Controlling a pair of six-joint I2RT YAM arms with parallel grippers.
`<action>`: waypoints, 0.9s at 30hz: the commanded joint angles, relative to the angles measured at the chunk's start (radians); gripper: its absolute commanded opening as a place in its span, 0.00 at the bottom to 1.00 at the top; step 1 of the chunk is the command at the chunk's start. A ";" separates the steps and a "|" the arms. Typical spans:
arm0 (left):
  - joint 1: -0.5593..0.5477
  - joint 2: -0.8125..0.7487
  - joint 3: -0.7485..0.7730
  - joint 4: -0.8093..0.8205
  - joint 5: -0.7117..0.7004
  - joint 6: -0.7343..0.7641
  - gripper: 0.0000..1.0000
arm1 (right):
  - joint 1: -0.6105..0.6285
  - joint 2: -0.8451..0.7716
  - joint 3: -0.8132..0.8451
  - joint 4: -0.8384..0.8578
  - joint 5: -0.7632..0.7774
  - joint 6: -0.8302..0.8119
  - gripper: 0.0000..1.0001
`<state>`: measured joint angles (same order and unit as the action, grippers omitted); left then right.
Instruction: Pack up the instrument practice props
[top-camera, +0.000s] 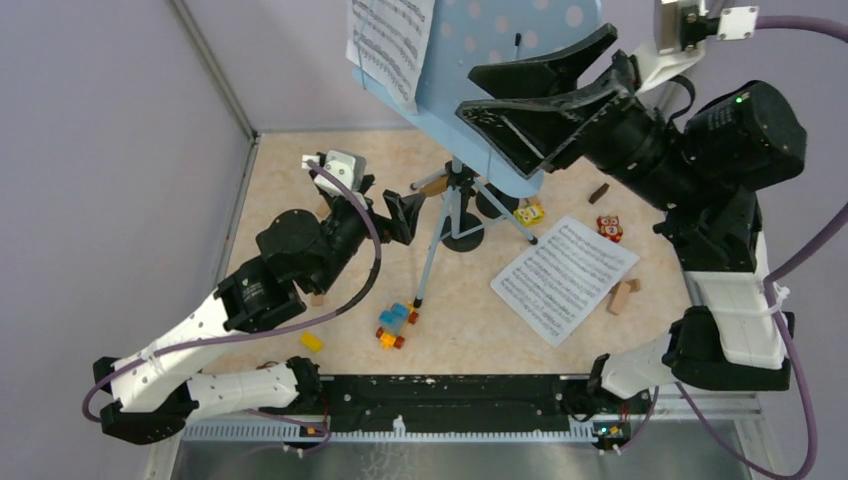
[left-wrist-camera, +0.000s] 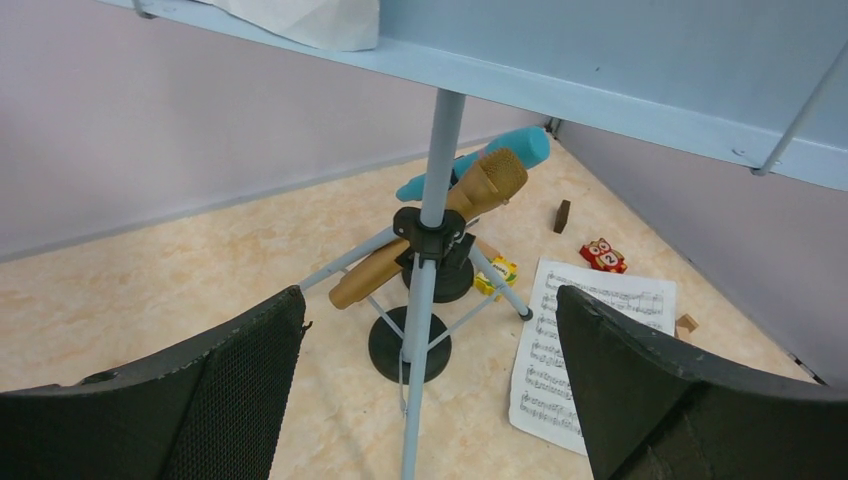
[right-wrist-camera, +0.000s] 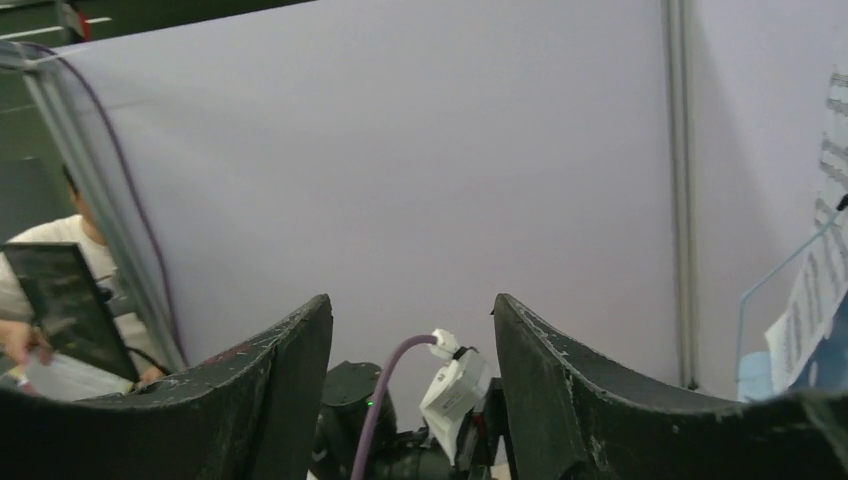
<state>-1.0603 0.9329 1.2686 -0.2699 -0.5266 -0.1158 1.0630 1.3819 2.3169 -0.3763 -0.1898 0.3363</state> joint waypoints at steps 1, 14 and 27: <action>0.000 -0.023 0.009 -0.019 -0.092 -0.035 0.98 | 0.120 0.033 -0.009 0.009 0.379 -0.246 0.59; 0.577 0.159 0.217 -0.190 0.392 -0.146 0.99 | 0.253 0.267 0.173 0.015 0.867 -0.507 0.58; 0.724 0.136 0.287 0.005 0.603 -0.105 0.99 | 0.212 0.378 0.199 0.079 0.980 -0.469 0.58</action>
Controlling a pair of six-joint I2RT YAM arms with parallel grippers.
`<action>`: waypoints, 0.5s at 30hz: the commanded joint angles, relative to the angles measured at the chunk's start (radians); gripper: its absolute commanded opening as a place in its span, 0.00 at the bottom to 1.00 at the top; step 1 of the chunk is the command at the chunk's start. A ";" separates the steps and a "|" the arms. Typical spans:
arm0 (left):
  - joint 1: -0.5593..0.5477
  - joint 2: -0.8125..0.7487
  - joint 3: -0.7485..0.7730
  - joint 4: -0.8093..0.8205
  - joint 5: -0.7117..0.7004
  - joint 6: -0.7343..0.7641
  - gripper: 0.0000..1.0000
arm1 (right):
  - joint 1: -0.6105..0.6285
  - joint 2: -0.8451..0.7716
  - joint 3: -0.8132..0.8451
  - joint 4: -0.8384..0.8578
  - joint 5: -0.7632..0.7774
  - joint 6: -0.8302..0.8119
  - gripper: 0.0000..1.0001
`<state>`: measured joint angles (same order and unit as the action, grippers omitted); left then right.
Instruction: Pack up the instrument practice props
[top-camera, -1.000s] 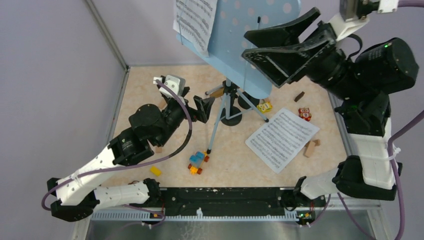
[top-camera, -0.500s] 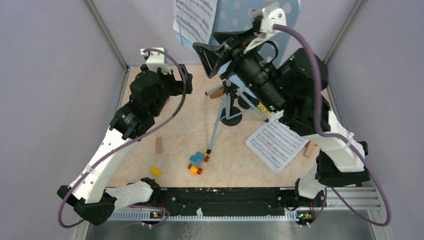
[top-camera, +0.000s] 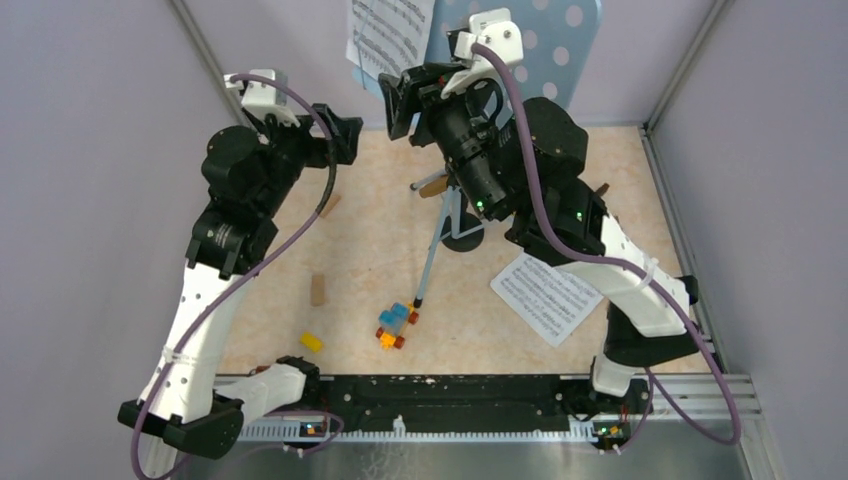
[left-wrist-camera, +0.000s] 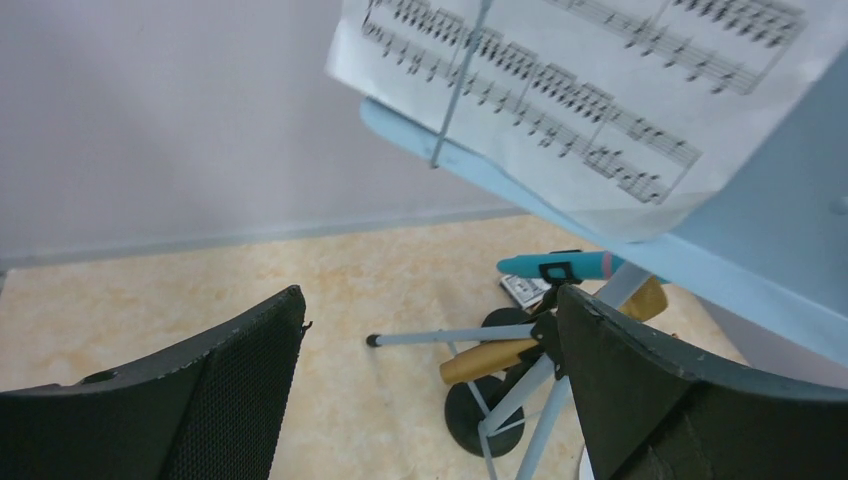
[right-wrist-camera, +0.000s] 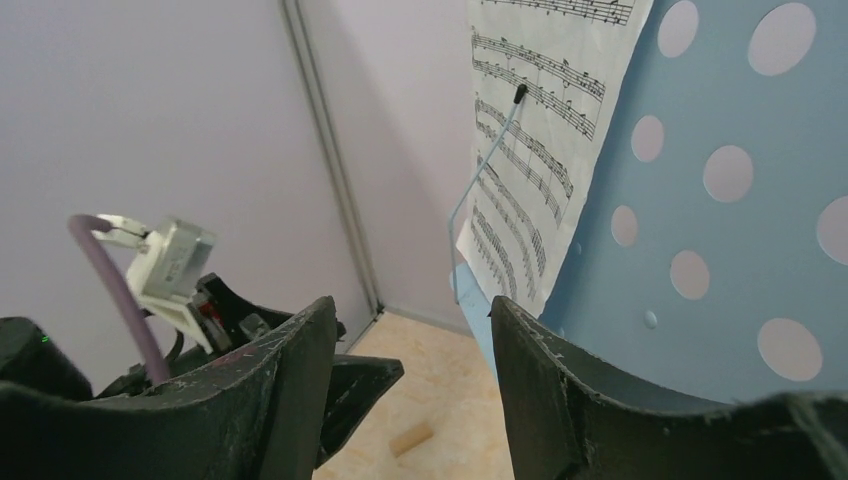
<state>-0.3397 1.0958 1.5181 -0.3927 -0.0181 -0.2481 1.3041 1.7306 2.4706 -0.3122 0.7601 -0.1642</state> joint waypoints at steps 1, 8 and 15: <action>0.004 -0.027 0.040 0.133 0.101 0.032 0.99 | -0.049 0.037 0.054 -0.012 0.017 0.063 0.58; 0.004 -0.047 0.010 0.166 0.127 0.073 0.99 | -0.159 0.050 0.032 -0.074 -0.069 0.214 0.58; 0.004 -0.046 -0.004 0.197 0.107 0.090 0.99 | -0.216 0.072 0.021 -0.062 -0.136 0.342 0.56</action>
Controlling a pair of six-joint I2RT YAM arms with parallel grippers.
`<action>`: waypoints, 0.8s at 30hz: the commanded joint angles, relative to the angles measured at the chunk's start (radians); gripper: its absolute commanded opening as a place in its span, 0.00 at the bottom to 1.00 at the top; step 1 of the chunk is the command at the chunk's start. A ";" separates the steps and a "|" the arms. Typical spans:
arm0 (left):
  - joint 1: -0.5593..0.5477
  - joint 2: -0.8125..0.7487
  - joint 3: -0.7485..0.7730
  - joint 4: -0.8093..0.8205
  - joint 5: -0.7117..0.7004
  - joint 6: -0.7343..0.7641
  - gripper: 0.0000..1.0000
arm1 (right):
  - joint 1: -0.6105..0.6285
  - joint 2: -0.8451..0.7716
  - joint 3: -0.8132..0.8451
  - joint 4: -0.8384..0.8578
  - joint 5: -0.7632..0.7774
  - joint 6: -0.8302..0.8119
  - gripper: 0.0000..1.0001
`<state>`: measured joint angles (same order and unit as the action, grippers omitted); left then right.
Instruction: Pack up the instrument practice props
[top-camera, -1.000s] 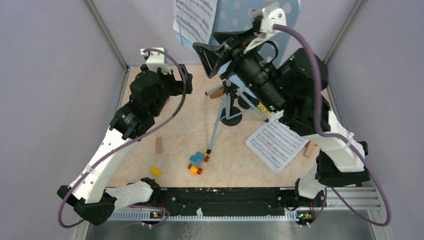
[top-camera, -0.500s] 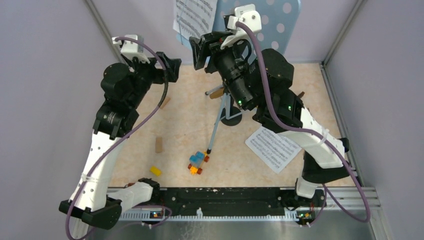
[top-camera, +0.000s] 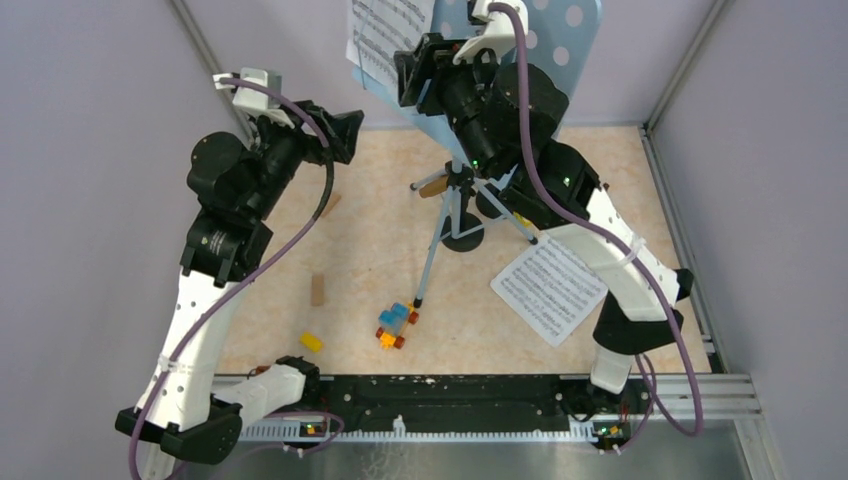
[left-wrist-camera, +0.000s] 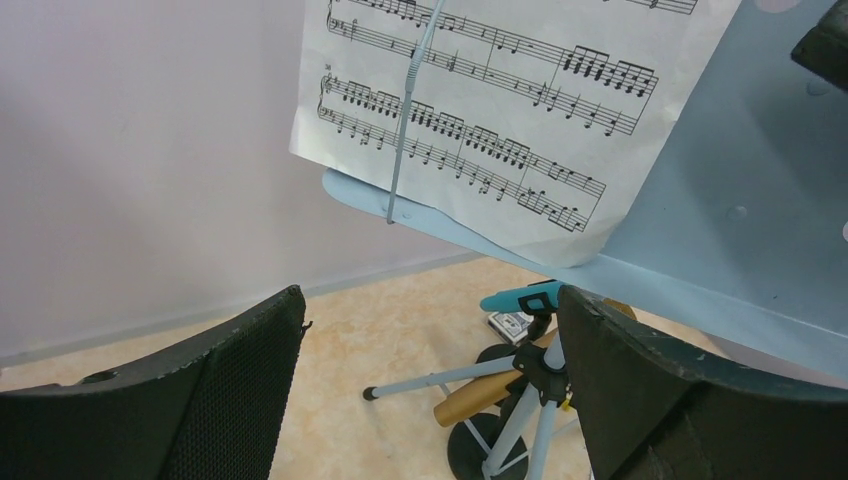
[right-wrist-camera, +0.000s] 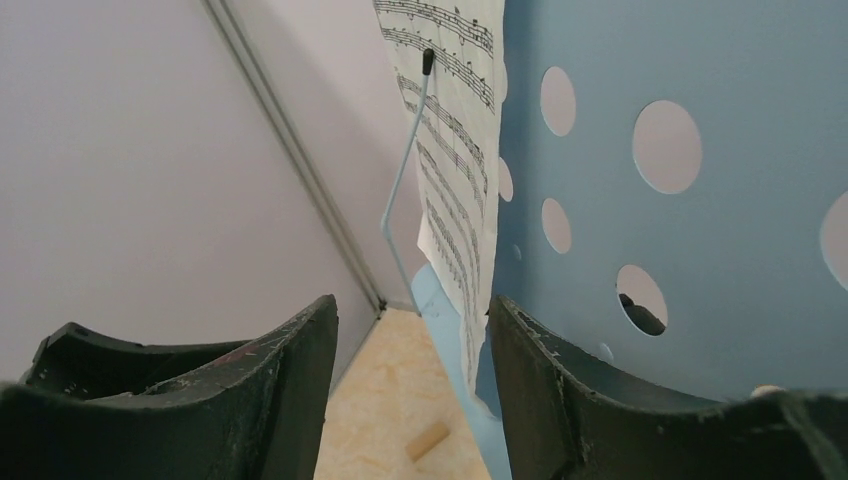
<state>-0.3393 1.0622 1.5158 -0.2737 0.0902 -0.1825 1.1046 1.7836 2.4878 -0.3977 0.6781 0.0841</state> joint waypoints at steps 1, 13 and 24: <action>0.003 -0.008 0.003 0.077 -0.002 0.027 0.99 | -0.024 0.026 0.006 0.029 -0.054 0.112 0.56; 0.003 0.009 0.005 0.100 -0.013 0.046 0.99 | -0.065 0.095 0.012 0.160 0.053 0.163 0.54; 0.004 0.019 0.009 0.118 -0.015 0.062 0.99 | -0.121 0.089 -0.014 0.166 -0.236 0.234 0.54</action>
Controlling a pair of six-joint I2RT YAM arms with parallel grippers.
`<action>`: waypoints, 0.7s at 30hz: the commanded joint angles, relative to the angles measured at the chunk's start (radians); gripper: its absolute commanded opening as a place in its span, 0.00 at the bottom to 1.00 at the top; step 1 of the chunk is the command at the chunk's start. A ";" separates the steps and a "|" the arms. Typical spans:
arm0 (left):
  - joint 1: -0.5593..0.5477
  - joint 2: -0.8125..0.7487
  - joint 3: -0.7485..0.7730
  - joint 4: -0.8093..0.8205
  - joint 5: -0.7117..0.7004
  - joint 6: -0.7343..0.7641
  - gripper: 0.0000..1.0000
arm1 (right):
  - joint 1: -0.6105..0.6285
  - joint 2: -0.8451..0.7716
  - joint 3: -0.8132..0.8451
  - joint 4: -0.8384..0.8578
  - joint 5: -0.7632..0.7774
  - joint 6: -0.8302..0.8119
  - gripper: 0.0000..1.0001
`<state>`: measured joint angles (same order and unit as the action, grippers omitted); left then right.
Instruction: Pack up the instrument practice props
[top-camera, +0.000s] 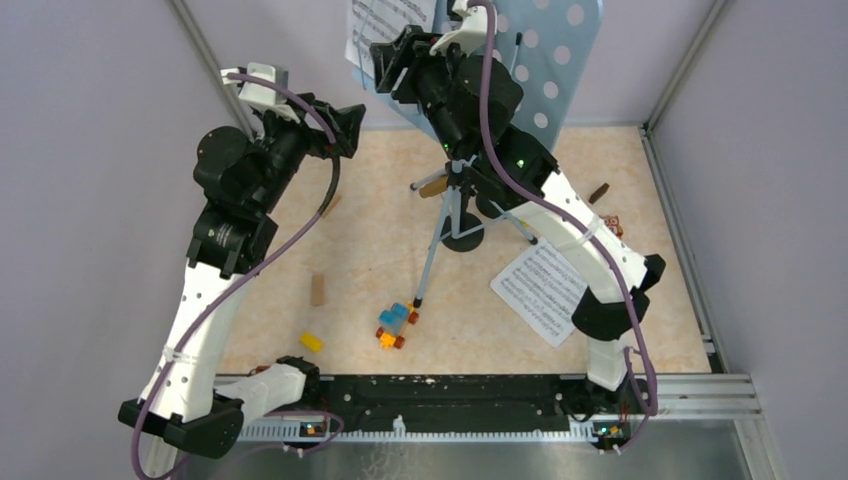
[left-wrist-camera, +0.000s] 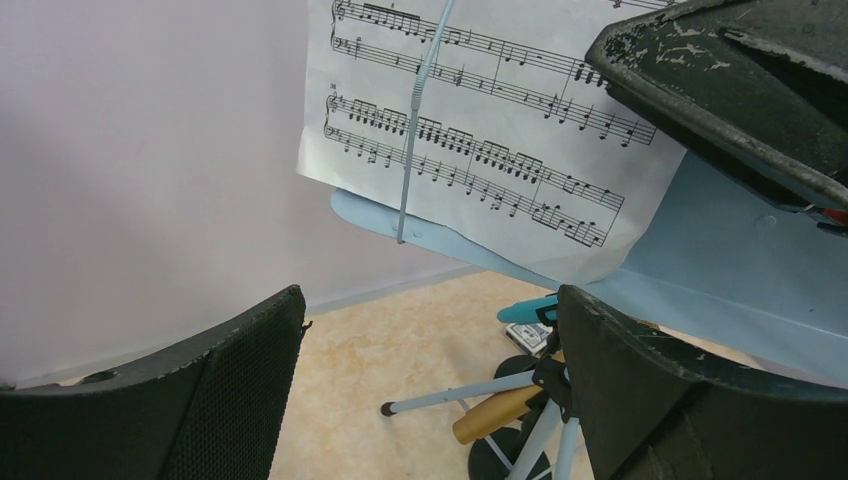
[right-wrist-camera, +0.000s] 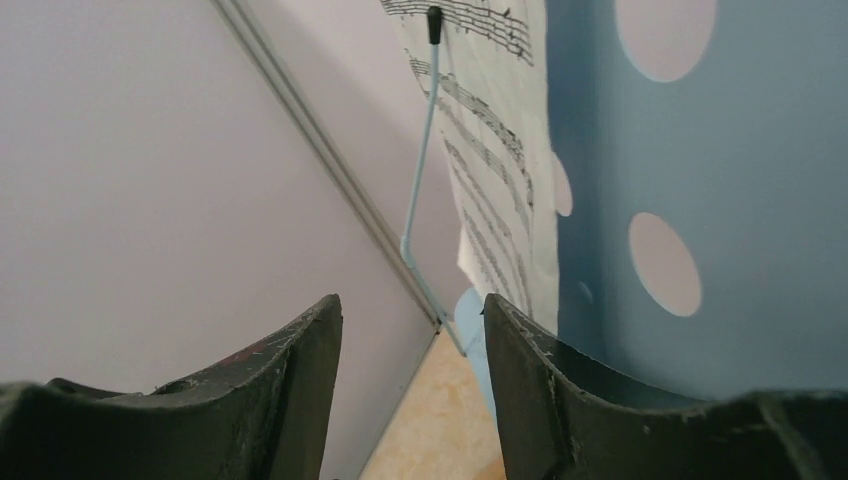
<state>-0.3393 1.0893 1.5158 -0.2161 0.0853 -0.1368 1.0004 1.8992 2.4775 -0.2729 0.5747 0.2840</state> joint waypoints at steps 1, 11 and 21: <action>0.005 -0.011 0.008 0.060 -0.011 0.017 0.99 | -0.017 -0.036 -0.005 0.035 -0.138 0.042 0.54; 0.004 -0.046 -0.029 0.053 -0.077 -0.009 0.99 | -0.016 -0.170 -0.117 -0.026 -0.019 0.154 0.49; 0.003 -0.049 -0.048 0.059 -0.065 -0.037 0.99 | 0.050 -0.170 -0.075 -0.050 0.157 0.049 0.48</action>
<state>-0.3393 1.0519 1.4693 -0.2085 0.0254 -0.1558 1.0069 1.7638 2.3638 -0.3565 0.5911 0.4156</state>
